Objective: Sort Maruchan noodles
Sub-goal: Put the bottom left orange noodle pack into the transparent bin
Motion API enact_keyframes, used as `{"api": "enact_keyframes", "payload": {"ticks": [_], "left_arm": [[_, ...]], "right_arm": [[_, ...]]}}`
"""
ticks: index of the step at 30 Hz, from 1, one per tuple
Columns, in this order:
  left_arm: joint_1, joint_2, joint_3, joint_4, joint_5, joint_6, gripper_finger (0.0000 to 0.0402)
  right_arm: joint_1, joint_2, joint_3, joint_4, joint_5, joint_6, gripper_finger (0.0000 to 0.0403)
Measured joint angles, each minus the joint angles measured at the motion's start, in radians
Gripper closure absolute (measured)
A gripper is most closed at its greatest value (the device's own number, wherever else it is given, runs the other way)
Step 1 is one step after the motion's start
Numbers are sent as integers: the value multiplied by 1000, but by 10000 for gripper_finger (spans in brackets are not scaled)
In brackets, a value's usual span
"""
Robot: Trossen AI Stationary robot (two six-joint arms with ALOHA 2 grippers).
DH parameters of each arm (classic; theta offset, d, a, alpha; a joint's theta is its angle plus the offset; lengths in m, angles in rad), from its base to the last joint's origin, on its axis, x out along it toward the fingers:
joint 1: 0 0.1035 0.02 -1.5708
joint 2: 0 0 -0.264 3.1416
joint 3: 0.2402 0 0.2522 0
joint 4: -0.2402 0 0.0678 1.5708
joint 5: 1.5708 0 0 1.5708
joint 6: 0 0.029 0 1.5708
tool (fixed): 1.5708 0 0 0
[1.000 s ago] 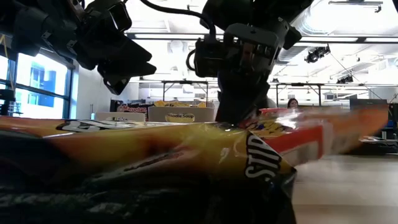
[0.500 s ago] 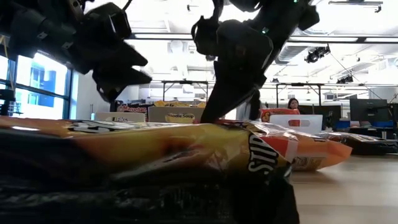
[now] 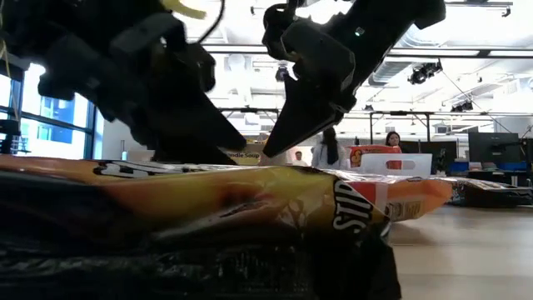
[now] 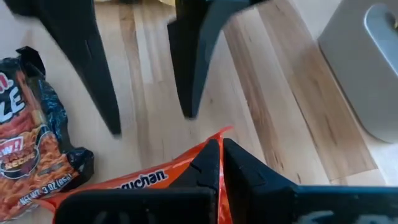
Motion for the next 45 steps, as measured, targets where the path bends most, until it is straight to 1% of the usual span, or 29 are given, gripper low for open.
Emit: {"api": "enact_keyframes", "payload": {"ticks": [3,5,9,10,14,18,22,25,28,33,36,38,39,42,45], "left_arm": [[0,53,35,-2,-42,-1,183],[0,67,43,-9,-72,20,183],[0,70,50,-20,-161,178,183],[0,70,50,-16,-170,220,183],[7,70,50,-10,-141,371,183],[38,70,50,-12,-75,481,183],[80,70,50,-15,0,514,190],[104,70,49,-20,47,516,204],[114,70,49,-15,96,524,231],[111,70,49,-15,159,541,301],[108,70,49,-15,185,547,350],[108,70,49,-15,212,529,383],[108,70,49,-15,229,522,392],[103,70,49,-5,239,507,394],[93,60,49,11,232,523,399]], "right_arm": [[11,0,0,3,10,-7,403],[18,0,0,-2,11,-9,403],[41,-8,0,-26,11,-33,403],[48,-15,0,-28,11,-42,403],[72,-56,0,-54,11,-78,403],[86,-107,0,-61,-1,-83,403],[96,-142,0,-79,-9,-71,397],[110,-159,0,-104,-13,-71,372],[131,-161,0,-125,-24,-70,328],[170,-152,0,-132,-12,-50,243],[192,-152,0,-132,21,-24,205],[205,-152,0,-133,47,-16,189],[210,-152,0,-133,56,-17,185],[217,-152,0,-142,58,21,181],[194,-152,0,-189,6,141,180]]}}
